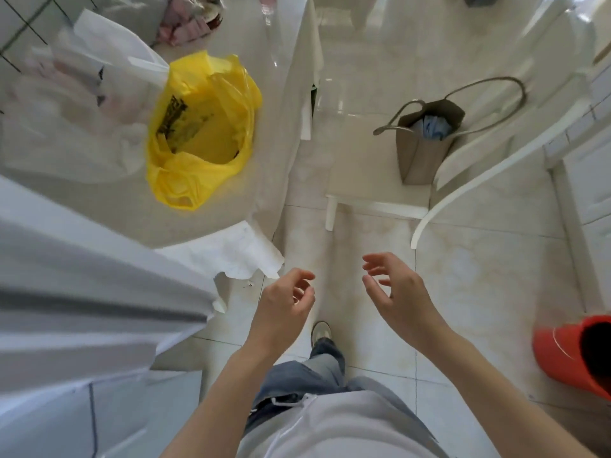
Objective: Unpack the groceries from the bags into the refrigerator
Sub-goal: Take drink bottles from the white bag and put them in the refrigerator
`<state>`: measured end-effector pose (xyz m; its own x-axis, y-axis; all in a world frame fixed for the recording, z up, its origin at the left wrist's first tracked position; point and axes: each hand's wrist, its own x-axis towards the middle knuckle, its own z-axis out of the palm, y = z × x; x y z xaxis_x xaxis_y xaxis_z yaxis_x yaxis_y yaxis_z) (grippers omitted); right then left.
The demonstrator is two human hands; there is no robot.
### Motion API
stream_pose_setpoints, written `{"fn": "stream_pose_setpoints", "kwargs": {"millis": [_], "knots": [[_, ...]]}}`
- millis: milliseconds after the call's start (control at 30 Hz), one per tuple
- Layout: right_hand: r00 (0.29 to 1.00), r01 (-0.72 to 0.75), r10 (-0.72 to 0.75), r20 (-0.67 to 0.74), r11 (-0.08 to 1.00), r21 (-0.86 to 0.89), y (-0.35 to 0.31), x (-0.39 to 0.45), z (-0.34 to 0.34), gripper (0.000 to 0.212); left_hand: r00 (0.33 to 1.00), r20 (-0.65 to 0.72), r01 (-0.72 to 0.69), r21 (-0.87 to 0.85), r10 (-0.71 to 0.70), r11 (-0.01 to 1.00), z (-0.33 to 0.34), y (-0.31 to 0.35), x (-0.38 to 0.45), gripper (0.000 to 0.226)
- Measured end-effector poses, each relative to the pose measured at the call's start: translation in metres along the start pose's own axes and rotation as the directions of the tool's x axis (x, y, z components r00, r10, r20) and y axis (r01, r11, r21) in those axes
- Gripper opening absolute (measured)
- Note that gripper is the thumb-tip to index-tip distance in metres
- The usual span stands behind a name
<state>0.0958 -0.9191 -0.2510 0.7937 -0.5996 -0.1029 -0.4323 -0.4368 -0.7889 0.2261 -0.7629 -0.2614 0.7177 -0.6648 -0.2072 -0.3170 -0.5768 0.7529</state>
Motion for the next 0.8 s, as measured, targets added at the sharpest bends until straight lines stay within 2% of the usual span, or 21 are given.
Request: {"fn": "stream_pose_setpoints", "kwargs": {"millis": [167, 433, 600, 800], "knots": [[0.998, 0.059, -0.058, 0.032, 0.998, -0.018, -0.006, 0.083, -0.009, 0.027, 0.995, -0.096, 0.030, -0.014, -0.031, 0.999, -0.008, 0.014, 0.067, 0.015], [0.962, 0.204, -0.188, 0.198, 0.977, -0.064, 0.005, 0.208, -0.025, 0.024, 0.955, -0.239, 0.160, -0.084, -0.176, 0.984, -0.009, 0.034, 0.156, 0.015], [0.896, 0.287, -0.246, 0.371, 0.956, -0.059, 0.010, 0.292, -0.041, 0.027, 0.881, -0.353, 0.268, -0.178, -0.315, 0.947, -0.002, 0.051, 0.204, 0.015], [0.784, 0.407, -0.339, 0.520, 0.913, -0.017, -0.005, 0.377, -0.047, 0.028, 0.789, -0.424, 0.375, -0.240, -0.444, 0.895, 0.010, 0.063, 0.237, 0.015]]}}
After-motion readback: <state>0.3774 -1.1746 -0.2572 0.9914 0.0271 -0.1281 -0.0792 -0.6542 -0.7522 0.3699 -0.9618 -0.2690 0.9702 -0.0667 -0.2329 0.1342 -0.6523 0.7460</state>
